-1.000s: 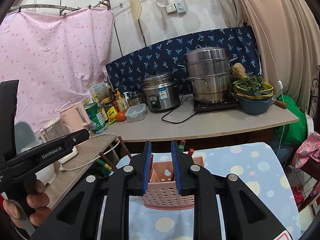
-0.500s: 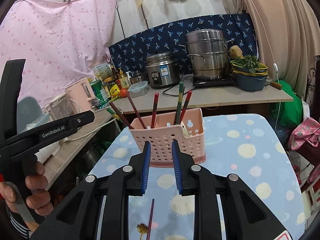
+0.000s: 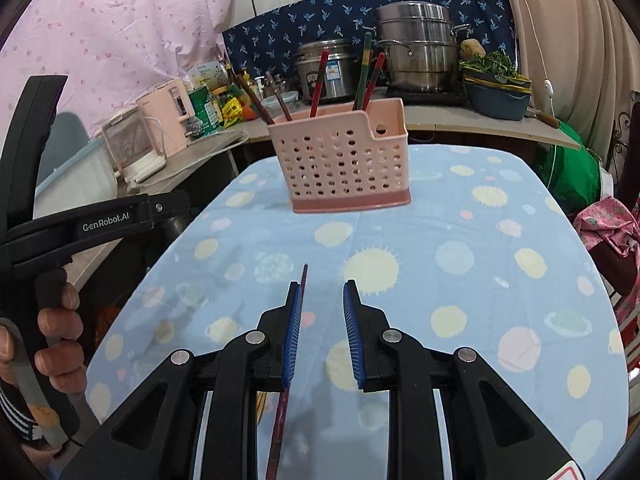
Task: Organize utensils
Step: 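Move both open tools back down to the last utensils, then grasp the last dark-red chopstick with the right tool while the left tool grasps the gold spoon, then lift the chopstick and gold spoon and lower them into the pink holder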
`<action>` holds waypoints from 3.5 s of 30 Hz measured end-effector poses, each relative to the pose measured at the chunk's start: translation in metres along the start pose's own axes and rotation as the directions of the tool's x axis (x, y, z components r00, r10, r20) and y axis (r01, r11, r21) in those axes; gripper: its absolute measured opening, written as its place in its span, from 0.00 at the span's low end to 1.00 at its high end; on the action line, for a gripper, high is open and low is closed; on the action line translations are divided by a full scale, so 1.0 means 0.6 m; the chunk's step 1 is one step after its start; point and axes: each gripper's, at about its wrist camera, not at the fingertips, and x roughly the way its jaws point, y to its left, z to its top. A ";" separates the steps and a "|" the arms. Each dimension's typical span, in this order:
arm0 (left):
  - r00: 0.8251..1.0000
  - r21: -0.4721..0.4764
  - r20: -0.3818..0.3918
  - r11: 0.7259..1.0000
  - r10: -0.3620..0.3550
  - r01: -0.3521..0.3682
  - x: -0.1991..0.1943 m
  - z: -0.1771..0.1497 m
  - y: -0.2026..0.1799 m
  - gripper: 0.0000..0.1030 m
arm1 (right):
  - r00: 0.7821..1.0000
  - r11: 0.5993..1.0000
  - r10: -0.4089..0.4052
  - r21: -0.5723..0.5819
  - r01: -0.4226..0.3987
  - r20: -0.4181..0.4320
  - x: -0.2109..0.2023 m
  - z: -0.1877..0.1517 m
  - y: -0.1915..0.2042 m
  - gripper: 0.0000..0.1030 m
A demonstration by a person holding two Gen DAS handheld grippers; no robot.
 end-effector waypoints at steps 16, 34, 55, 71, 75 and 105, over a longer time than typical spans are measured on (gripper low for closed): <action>0.989 -0.020 -0.147 1.000 0.008 -0.011 0.015 -0.146 0.016 0.49 | 0.987 1.000 0.005 -0.026 -0.009 -0.160 0.018 -0.149 0.050 0.21; 0.974 -0.015 -0.227 1.000 -0.015 0.012 0.022 -0.203 0.006 0.58 | 0.986 0.999 -0.045 -0.026 0.042 -0.163 0.021 -0.184 0.044 0.07; 0.959 0.022 -0.264 0.993 -0.103 0.112 0.050 -0.219 -0.082 0.60 | 0.988 0.985 -0.071 0.149 0.091 -0.137 0.004 -0.185 -0.040 0.07; 0.959 0.033 -0.261 0.992 -0.111 0.124 0.043 -0.217 -0.075 0.11 | 0.989 0.985 -0.065 0.150 0.085 -0.131 0.002 -0.188 -0.040 0.07; 0.963 0.028 -0.242 0.991 -0.120 0.130 0.025 -0.209 -0.072 0.10 | 0.990 0.986 -0.059 0.148 0.078 -0.129 -0.004 -0.186 -0.037 0.07; 0.978 -0.051 -0.051 0.978 -0.203 0.200 -0.072 -0.031 -0.030 0.01 | 0.980 0.971 0.015 0.231 -0.062 0.200 -0.124 0.037 -0.077 0.07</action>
